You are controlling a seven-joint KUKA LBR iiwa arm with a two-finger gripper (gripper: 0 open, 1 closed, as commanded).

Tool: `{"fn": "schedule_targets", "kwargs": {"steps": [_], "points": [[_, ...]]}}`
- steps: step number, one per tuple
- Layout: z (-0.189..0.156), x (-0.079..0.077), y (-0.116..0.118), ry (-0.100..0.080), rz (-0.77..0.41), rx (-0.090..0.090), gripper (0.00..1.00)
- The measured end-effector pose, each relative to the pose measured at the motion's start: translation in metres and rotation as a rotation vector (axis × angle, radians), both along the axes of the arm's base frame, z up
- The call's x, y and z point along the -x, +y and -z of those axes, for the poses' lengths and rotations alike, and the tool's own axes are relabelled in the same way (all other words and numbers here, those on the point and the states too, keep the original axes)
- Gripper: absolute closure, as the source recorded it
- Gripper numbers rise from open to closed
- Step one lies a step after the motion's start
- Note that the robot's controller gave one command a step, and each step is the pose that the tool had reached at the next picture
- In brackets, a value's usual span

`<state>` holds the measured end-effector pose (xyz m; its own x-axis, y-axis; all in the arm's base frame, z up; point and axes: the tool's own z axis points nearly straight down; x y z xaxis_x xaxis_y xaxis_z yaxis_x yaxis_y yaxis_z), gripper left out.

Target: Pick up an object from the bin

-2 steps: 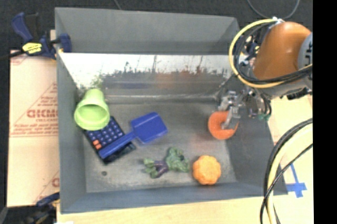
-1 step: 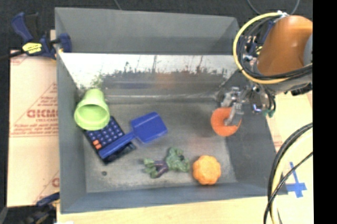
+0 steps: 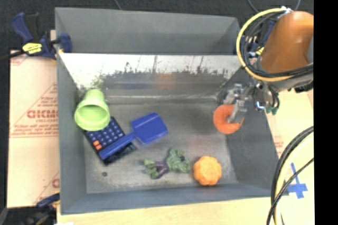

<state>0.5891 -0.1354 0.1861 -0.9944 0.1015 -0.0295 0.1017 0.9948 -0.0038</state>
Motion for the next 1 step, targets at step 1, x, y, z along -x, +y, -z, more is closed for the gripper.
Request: {"fn": "schedule_targets", "kwargs": {"steps": [1], "points": [[-0.0037,-0.0006,-0.0004,-0.003,0.000,0.001,1.00]]}}
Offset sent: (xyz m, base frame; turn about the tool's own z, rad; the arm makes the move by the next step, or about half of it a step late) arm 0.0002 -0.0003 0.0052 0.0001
